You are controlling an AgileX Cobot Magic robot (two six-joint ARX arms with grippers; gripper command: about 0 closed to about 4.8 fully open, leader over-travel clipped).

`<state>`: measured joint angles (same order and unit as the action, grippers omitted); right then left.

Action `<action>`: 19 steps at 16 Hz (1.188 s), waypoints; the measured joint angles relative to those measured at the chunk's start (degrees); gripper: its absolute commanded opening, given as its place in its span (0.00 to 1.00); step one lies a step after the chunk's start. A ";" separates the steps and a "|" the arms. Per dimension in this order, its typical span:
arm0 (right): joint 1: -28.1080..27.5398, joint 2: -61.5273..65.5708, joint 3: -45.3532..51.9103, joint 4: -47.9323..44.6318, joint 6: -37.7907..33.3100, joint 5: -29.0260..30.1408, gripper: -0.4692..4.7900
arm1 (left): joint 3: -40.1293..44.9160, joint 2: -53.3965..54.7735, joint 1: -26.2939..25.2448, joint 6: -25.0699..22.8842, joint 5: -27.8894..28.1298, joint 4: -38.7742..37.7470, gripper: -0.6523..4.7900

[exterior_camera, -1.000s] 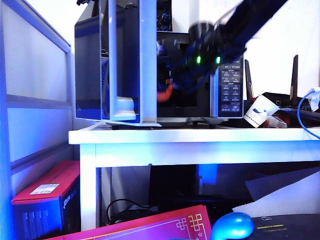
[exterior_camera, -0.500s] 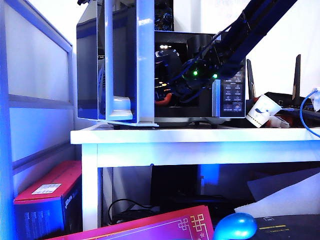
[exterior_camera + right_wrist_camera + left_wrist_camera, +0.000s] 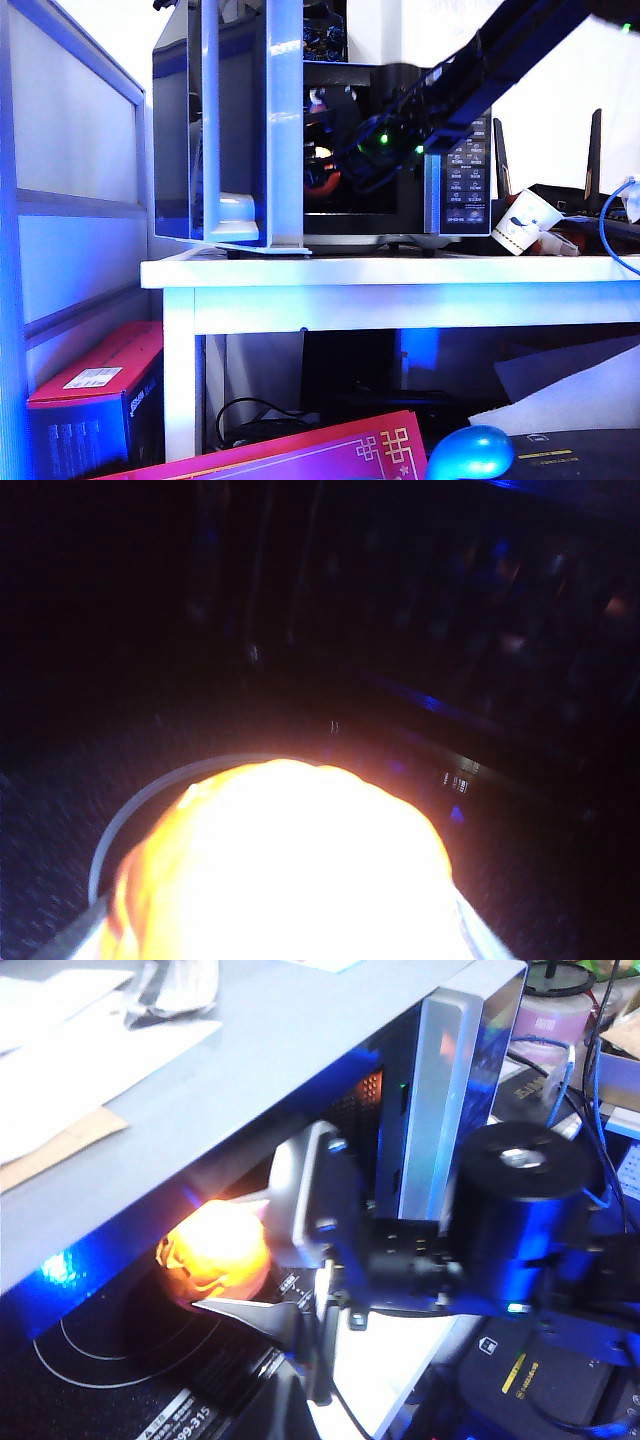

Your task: Open the microwave door, place the orange inside the microwave, then close the microwave door.

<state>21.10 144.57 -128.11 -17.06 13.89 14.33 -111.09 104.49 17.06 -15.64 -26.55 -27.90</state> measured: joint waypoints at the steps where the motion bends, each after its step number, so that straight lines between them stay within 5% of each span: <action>1: 0.00 0.74 -1.01 0.44 -0.02 -0.02 0.56 | -0.04 0.00 0.00 0.00 -0.02 -0.17 0.11; 16: 1.01 11.91 -14.16 -0.20 -5.66 -0.85 0.56 | -0.11 -0.07 0.00 -0.11 -0.02 -0.81 0.11; 18: 1.05 12.24 -14.16 -1.25 -4.61 -0.66 0.59 | -0.11 -0.07 -0.02 -0.15 -0.02 -0.87 0.11; 19: 1.16 12.26 -14.14 -1.36 -4.57 -1.18 0.76 | -0.11 -0.07 -0.04 -0.15 0.00 -0.90 0.11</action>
<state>22.26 156.83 -142.26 -18.41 9.32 13.15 -111.20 104.42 17.02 -15.79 -26.55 -28.80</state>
